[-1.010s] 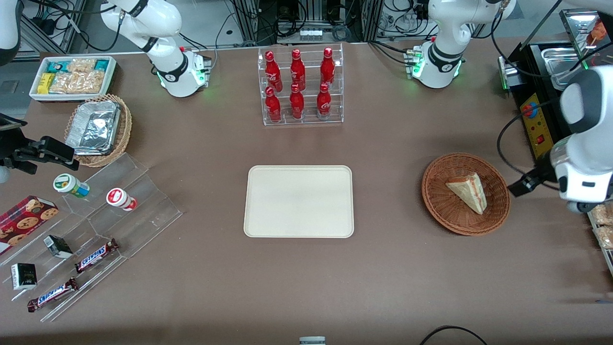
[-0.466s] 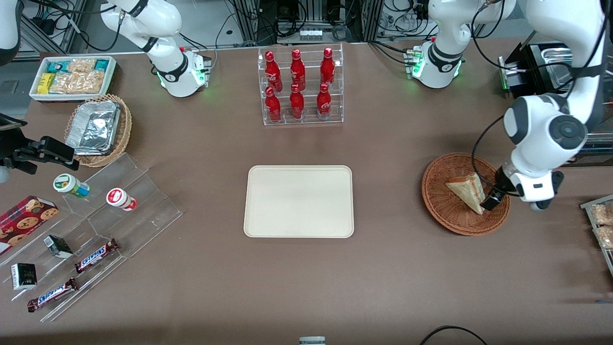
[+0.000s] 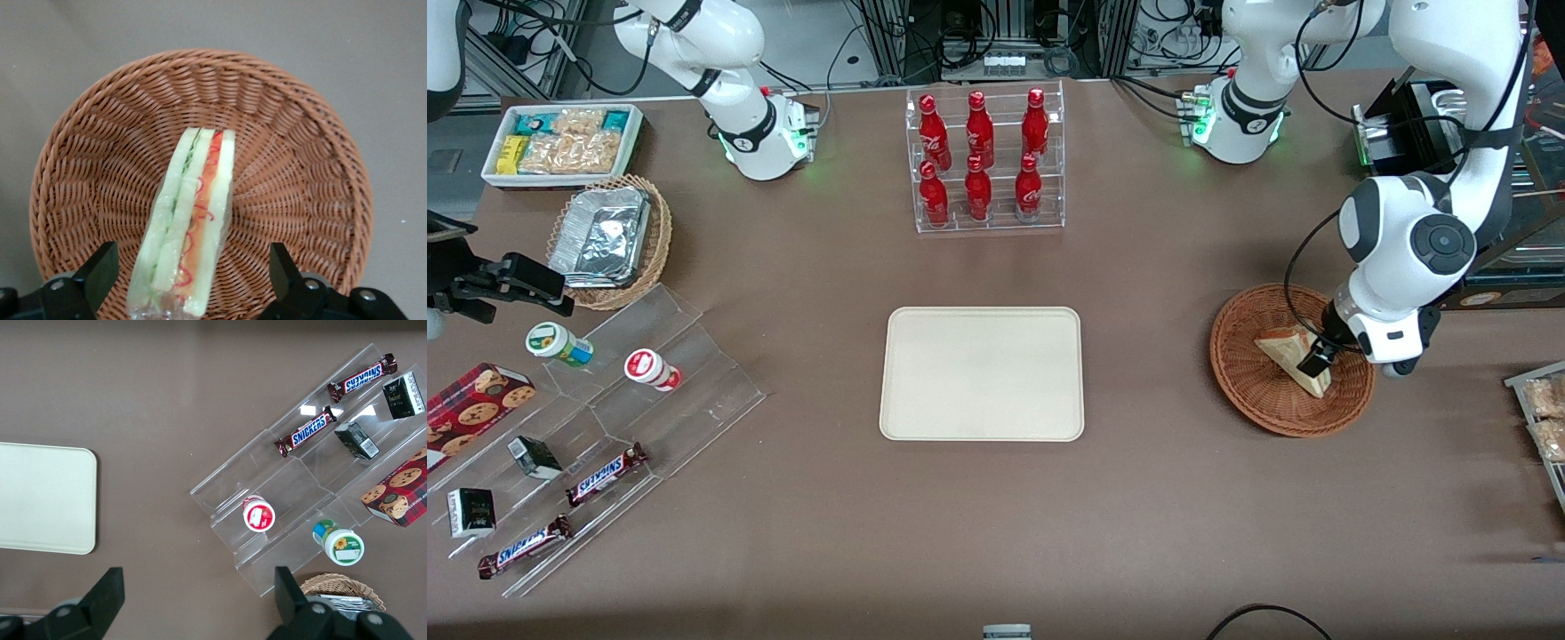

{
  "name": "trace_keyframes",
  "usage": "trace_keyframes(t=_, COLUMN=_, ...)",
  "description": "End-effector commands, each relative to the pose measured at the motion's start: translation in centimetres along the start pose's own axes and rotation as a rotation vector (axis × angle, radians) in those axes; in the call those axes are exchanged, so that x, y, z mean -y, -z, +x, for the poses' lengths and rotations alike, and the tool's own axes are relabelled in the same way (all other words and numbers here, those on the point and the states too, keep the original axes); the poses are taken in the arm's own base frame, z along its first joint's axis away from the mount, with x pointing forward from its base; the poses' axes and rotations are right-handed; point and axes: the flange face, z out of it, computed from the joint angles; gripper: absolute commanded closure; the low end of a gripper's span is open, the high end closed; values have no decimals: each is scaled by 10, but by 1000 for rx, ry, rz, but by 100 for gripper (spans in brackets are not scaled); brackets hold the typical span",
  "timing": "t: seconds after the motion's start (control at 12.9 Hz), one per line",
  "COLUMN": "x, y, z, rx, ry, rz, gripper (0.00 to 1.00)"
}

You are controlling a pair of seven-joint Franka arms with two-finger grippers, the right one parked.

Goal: Place sandwich from basket to tray
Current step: 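Close the left gripper on the wrapped sandwich's edge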

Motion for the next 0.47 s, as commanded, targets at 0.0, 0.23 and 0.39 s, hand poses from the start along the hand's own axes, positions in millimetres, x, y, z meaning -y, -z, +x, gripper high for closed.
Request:
trace_keyframes(t=0.0, x=12, y=-5, z=-10, rx=-10, ry=15, rz=-14, gripper=0)
trace_keyframes(t=0.23, x=25, y=-31, z=-16, rx=-27, ry=23, rz=-44, gripper=0)
trace_keyframes(t=0.39, x=26, y=-35, z=-17, rx=-23, ry=28, rz=-44, gripper=0)
